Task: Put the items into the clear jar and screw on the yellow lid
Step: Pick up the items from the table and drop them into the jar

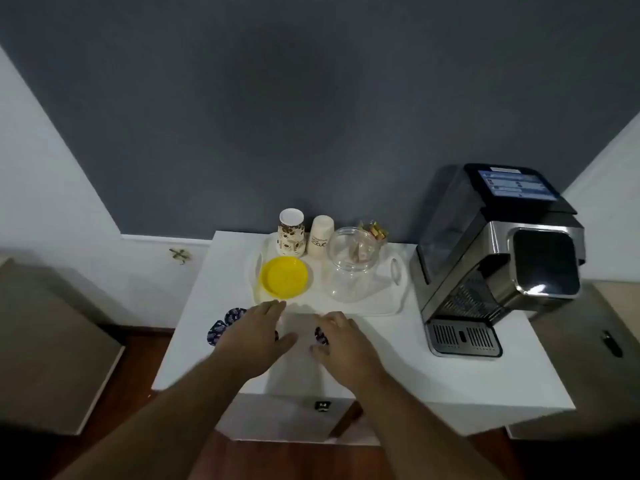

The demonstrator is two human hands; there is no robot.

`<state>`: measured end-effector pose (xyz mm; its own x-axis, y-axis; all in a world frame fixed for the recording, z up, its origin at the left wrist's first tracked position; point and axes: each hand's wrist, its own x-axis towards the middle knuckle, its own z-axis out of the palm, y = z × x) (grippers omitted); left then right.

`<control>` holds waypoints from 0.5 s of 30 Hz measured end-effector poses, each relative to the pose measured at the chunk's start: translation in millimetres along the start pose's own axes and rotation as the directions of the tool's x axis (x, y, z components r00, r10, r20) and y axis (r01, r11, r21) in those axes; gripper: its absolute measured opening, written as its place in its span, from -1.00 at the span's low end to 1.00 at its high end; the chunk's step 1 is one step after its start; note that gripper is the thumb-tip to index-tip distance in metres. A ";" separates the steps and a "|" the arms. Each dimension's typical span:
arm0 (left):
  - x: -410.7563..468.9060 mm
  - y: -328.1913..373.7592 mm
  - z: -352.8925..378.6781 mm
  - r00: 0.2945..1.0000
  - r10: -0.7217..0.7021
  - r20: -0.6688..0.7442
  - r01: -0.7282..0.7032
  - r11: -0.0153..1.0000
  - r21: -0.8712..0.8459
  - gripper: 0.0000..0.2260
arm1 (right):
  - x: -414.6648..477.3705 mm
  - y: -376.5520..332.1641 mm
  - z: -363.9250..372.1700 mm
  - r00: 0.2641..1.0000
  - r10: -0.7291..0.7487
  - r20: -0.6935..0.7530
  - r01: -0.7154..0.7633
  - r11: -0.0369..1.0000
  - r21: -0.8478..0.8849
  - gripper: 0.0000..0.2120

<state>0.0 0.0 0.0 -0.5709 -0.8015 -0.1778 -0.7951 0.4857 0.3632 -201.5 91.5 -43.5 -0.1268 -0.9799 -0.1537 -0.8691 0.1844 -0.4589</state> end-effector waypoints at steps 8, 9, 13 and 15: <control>76.5 47.6 -15.9 0.976 0.089 -0.197 -0.134 0.964 -0.231 -0.06 | 7.2 38.7 -5.5 1.000 -0.016 -0.006 0.016 0.998 -0.064 -0.55; 87.0 53.1 -18.7 0.974 0.093 -0.204 -0.148 0.951 -0.273 0.01 | 6.2 44.9 -9.0 1.000 0.018 -0.019 -0.019 0.999 -0.039 -0.55; 123.4 67.0 -25.1 0.985 0.118 -0.127 -0.156 0.923 -0.353 0.26 | -7.0 60.1 -31.7 0.966 0.186 -0.181 -0.145 0.966 0.216 -0.52; 136.6 69.0 -27.1 0.988 0.135 -0.077 -0.154 0.912 -0.379 0.33 | -13.1 65.7 -47.5 0.923 0.268 -0.275 -0.166 0.924 0.344 -0.55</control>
<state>-127.3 -85.4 25.5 -0.6557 -0.7530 -0.0562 -0.5595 0.4346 0.7057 -279.6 112.9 -30.1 -0.4814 -0.8762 -0.0239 -0.6182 0.3588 -0.6994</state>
